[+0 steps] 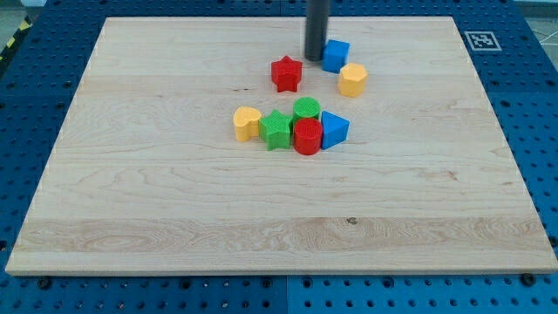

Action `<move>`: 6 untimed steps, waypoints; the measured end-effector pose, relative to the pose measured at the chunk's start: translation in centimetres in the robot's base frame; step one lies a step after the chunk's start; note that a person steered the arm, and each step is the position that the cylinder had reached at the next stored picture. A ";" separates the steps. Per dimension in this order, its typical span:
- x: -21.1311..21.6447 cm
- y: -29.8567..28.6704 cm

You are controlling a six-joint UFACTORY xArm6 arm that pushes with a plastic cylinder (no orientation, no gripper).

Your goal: Move the blue cube slightly right

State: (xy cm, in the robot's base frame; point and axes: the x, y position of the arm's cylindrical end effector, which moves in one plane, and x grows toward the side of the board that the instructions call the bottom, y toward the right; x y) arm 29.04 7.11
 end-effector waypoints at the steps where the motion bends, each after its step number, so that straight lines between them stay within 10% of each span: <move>1: 0.6 3.5; 6: 2.3 6.4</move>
